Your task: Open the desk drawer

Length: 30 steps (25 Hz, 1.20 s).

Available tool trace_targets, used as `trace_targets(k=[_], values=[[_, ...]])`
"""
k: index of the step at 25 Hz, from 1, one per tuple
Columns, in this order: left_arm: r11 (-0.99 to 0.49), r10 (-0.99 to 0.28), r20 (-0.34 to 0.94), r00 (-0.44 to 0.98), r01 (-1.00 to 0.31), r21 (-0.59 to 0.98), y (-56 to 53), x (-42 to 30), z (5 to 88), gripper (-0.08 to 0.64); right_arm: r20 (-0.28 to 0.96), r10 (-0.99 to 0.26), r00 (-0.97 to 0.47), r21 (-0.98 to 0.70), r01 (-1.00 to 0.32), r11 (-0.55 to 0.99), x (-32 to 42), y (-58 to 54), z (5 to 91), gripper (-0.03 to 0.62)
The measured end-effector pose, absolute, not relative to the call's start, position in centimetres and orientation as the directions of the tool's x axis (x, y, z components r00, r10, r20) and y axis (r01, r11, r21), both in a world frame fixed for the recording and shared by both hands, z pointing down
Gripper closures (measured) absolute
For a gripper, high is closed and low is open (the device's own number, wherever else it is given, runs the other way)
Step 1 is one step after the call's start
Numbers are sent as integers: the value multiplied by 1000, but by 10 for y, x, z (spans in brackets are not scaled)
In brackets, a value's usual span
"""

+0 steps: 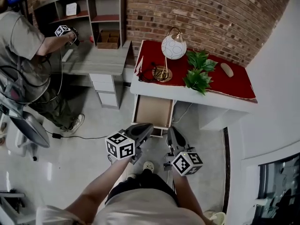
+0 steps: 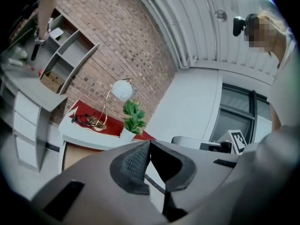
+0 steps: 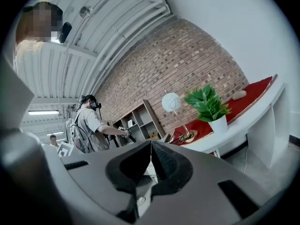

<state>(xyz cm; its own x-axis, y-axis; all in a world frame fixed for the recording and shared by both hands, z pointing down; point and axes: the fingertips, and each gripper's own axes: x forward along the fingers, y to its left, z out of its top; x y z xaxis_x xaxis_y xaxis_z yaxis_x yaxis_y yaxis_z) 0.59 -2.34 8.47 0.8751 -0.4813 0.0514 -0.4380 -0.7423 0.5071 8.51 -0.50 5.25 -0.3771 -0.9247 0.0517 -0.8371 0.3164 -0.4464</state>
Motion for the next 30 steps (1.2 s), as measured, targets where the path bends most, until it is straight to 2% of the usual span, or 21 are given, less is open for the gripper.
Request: trace_targets(k=[5, 10, 18, 30], values=[[-811, -462, 88, 882, -461, 360, -7, 22, 57, 548, 37, -937, -349, -415, -858, 303, 96, 12, 25, 574], [-810, -518, 55, 854, -510, 290, 11, 27, 47, 548, 72, -958, -277, -345, -908, 236, 116, 26, 31, 575], [-770, -572, 104, 813, -577, 272, 15, 14, 67, 548, 82, -977, -197, -303, -939, 164, 139, 33, 43, 575], [-778, -558, 118, 821, -568, 270, 35, 3, 73, 548, 82, -982, -171, -291, -946, 141, 130, 45, 45, 575]])
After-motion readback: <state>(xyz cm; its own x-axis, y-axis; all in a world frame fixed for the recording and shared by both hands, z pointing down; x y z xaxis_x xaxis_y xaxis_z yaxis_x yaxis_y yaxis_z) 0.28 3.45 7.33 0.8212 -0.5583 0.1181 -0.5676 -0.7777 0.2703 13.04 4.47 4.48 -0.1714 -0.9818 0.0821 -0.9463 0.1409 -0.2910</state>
